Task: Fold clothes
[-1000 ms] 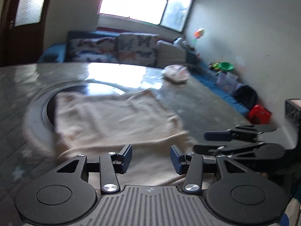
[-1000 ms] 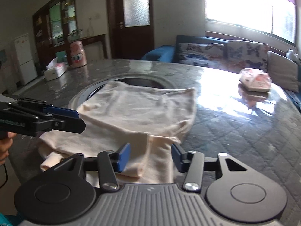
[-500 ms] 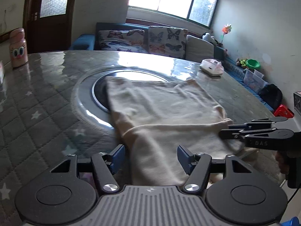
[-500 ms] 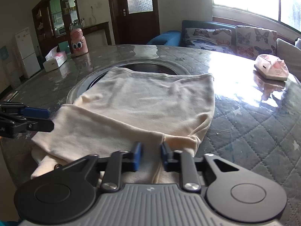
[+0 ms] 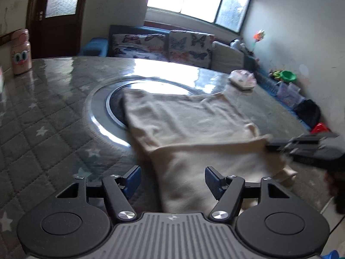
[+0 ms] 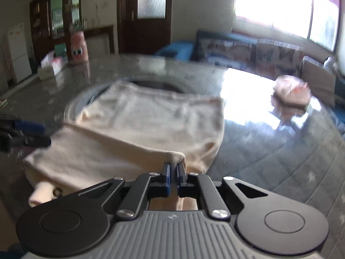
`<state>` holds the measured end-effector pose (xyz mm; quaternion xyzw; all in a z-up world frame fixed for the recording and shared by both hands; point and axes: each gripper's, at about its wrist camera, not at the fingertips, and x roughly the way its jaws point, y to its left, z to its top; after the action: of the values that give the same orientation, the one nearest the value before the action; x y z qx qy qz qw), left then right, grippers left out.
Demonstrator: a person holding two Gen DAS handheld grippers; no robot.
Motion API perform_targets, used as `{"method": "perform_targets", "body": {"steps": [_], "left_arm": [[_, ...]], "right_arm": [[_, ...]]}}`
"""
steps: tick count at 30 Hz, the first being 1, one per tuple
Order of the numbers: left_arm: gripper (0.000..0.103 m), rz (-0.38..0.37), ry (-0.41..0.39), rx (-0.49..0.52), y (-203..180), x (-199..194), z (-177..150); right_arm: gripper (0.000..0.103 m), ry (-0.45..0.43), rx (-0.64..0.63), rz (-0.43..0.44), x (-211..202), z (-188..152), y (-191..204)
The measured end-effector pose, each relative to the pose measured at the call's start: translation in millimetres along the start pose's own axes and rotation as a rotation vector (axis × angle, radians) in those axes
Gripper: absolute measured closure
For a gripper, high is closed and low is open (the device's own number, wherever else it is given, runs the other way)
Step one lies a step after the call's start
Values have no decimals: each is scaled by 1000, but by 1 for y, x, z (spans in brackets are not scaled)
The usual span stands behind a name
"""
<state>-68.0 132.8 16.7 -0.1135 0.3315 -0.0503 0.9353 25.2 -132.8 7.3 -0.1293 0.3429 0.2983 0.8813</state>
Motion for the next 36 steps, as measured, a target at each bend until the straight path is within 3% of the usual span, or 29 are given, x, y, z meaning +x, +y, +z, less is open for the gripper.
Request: {"method": "perform_targets", "body": {"steps": [1, 7, 16, 21, 32, 36], "left_arm": [[30, -16, -1, -2, -2, 1, 1], [15, -41, -19, 2, -16, 13, 7], [0, -162, -25, -92, -23, 23, 16], [0, -199, 10, -136, -16, 39, 13], [0, -197, 28, -108, -14, 39, 10], [0, -196, 9, -107, -16, 40, 18]], "right_arm": [[92, -3, -3, -6, 1, -2, 1], [90, -67, -40, -7, -14, -2, 7], [84, -135, -57, 17, -17, -3, 11], [84, -139, -70, 37, -11, -4, 12], [83, -85, -31, 53, 10, -11, 4], [74, -118, -52, 55, 3, -6, 10]]}}
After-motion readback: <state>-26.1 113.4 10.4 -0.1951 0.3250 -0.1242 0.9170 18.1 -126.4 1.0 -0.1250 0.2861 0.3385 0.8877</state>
